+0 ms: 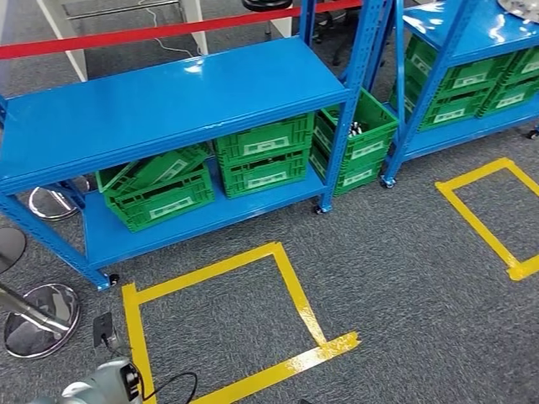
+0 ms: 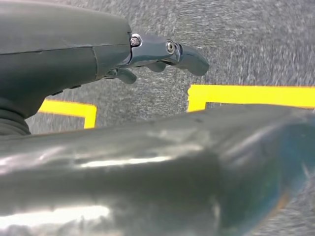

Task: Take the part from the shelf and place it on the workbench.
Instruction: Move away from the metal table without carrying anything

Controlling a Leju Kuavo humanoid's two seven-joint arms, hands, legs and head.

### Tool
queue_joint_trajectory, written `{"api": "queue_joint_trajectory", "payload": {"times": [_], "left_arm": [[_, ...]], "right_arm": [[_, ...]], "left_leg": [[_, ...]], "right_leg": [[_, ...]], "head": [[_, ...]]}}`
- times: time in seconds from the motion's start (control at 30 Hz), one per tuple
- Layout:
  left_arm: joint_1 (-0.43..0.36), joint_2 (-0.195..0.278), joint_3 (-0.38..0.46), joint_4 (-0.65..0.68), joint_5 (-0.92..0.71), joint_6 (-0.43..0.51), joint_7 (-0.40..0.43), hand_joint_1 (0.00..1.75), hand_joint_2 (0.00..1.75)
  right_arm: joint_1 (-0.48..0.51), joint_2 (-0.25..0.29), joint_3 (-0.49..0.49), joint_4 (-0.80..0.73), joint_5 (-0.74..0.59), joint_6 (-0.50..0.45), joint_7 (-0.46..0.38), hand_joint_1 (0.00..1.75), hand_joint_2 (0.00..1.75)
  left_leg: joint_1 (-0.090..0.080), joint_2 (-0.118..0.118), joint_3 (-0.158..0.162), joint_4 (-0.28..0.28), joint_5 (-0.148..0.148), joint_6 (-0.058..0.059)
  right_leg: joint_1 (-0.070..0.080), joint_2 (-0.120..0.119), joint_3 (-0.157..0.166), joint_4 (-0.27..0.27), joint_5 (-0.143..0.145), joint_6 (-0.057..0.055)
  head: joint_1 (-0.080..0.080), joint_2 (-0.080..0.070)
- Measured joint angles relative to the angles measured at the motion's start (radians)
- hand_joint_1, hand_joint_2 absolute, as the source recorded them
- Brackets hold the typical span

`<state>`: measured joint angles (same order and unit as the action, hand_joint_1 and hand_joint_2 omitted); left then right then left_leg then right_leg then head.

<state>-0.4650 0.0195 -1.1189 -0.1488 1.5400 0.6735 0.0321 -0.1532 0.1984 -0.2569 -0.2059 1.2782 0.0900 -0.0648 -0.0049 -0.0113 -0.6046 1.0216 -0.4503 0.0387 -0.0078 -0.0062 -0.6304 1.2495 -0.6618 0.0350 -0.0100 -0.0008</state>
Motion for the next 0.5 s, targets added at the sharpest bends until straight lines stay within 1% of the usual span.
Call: {"api": "queue_joint_trajectory", "payload": {"times": [0.03, 0.07, 0.1, 0.13, 0.17, 0.2, 0.23, 0.27, 0.3, 0.33, 0.37, 0.4, 0.43, 0.47, 0.5], "left_arm": [[-0.014, 0.009, 0.000, 0.000, 0.000, 0.000, 0.028, 0.00, 0.00], [-0.026, 0.019, 0.000, 0.000, 0.000, 0.000, 0.058, 0.00, 0.00], [-0.038, 0.030, 0.000, 0.000, -0.001, 0.001, 0.090, 0.00, 0.00], [-0.052, 0.041, 0.000, 0.000, -0.001, 0.001, 0.122, 0.00, 0.00], [-0.067, 0.053, 0.000, 0.000, -0.002, 0.001, 0.158, 0.00, 0.00], [-0.086, 0.066, 0.000, 0.000, -0.003, 0.000, 0.199, 0.00, 0.00], [-0.106, 0.083, -0.001, 0.001, -0.004, -0.003, 0.241, 0.00, 0.00], [-0.126, 0.102, -0.001, 0.001, -0.005, -0.006, 0.282, 0.00, 0.00], [-0.144, 0.123, -0.002, 0.002, -0.006, -0.010, 0.319, 0.00, 0.00], [-0.159, 0.145, -0.002, 0.004, -0.007, -0.015, 0.348, 0.00, 0.00], [-0.173, 0.164, -0.003, 0.005, -0.008, -0.019, 0.369, 0.00, 0.00], [-0.189, 0.182, -0.004, 0.006, -0.008, -0.023, 0.386, 0.00, 0.00], [-0.205, 0.196, -0.005, 0.007, -0.009, -0.027, 0.397, 0.00, 0.00], [-0.220, 0.206, -0.006, 0.008, -0.010, -0.032, 0.407, 0.00, 0.00], [-0.234, 0.215, -0.007, 0.008, -0.011, -0.036, 0.416, 0.00, 0.00]], "right_arm": [[-0.001, -0.001, 0.006, 0.000, 0.006, 0.009, -0.001, 0.00, 0.00], [-0.002, -0.001, 0.012, 0.000, 0.013, 0.020, -0.004, 0.00, 0.00], [-0.004, -0.002, 0.019, 0.000, 0.020, 0.032, -0.009, 0.00, 0.00], [-0.008, -0.003, 0.028, 0.000, 0.029, 0.045, -0.016, 0.00, 0.00], [-0.011, -0.003, 0.037, 0.000, 0.038, 0.060, -0.025, 0.00, 0.00], [-0.016, -0.004, 0.047, 0.001, 0.049, 0.075, -0.037, 0.00, 0.00], [-0.020, -0.005, 0.059, 0.001, 0.059, 0.090, -0.048, 0.00, 0.00], [-0.024, -0.006, 0.070, 0.002, 0.068, 0.102, -0.058, 0.00, 0.00], [-0.028, -0.007, 0.081, 0.002, 0.076, 0.112, -0.066, 0.00, 0.00], [-0.031, -0.009, 0.091, 0.002, 0.082, 0.119, -0.072, 0.00, 0.00], [-0.033, -0.010, 0.101, 0.002, 0.086, 0.124, -0.077, 0.00, 0.00], [-0.034, -0.011, 0.109, 0.002, 0.088, 0.127, -0.081, 0.00, 0.00], [-0.035, -0.012, 0.116, 0.002, 0.090, 0.129, -0.085, 0.00, 0.00], [-0.036, -0.013, 0.122, 0.002, 0.091, 0.130, -0.089, 0.00, 0.00], [-0.035, -0.016, 0.127, 0.002, 0.093, 0.130, -0.093, 0.00, 0.00]], "left_leg": [[0.000, -0.015, 0.001, 0.000, 0.000, 0.000], [0.001, -0.030, 0.001, 0.000, 0.000, 0.000], [0.003, -0.044, 0.003, 0.001, 0.000, -0.001], [0.005, -0.058, 0.004, 0.003, -0.001, -0.004], [0.008, -0.072, 0.003, 0.005, -0.002, -0.010], [0.010, -0.085, -0.003, 0.012, -0.004, -0.017], [0.013, -0.097, -0.011, 0.016, -0.003, -0.026], [0.016, -0.108, -0.019, 0.019, -0.001, -0.035], [0.019, -0.119, -0.025, 0.019, 0.003, -0.044], [0.023, -0.129, -0.029, 0.016, 0.006, -0.051], [0.023, -0.120, -0.032, 0.021, 0.003, -0.055], [0.022, -0.097, -0.042, 0.041, -0.009, -0.058], [0.020, -0.068, -0.060, 0.082, -0.031, -0.060], [0.017, -0.034, -0.087, 0.141, -0.059, -0.062], [0.017, -0.016, -0.118, 0.208, -0.087, -0.064]], "right_leg": [[-0.001, 0.004, -0.033, 0.051, -0.008, 0.002], [-0.003, 0.005, -0.052, 0.068, 0.003, 0.003], [-0.004, 0.006, -0.052, 0.046, 0.034, 0.004], [-0.007, 0.014, -0.036, -0.009, 0.078, 0.006], [-0.012, 0.039, -0.013, -0.076, 0.118, 0.008], [-0.018, 0.069, 0.011, -0.138, 0.144, 0.009], [-0.021, 0.094, 0.027, -0.178, 0.157, 0.007], [-0.021, 0.112, 0.034, -0.195, 0.157, 0.003], [-0.018, 0.109, 0.037, -0.201, 0.156, -0.004], [-0.017, 0.097, 0.037, -0.200, 0.158, -0.012], [-0.016, 0.084, 0.039, -0.204, 0.160, -0.020], [-0.016, 0.070, 0.042, -0.208, 0.161, -0.027], [-0.015, 0.053, 0.045, -0.211, 0.162, -0.034], [-0.011, 0.036, 0.048, -0.212, 0.160, -0.039], [-0.008, 0.019, 0.050, -0.213, 0.158, -0.043]], "head": [[0.000, 0.000], [0.000, 0.000], [0.000, 0.000], [0.000, 0.000], [0.000, 0.000], [0.000, 0.000], [0.000, 0.000], [0.001, 0.000], [0.002, 0.000], [0.002, 0.000], [0.001, 0.000], [-0.003, 0.000], [-0.007, 0.000], [-0.010, 0.000], [-0.012, 0.000]]}}
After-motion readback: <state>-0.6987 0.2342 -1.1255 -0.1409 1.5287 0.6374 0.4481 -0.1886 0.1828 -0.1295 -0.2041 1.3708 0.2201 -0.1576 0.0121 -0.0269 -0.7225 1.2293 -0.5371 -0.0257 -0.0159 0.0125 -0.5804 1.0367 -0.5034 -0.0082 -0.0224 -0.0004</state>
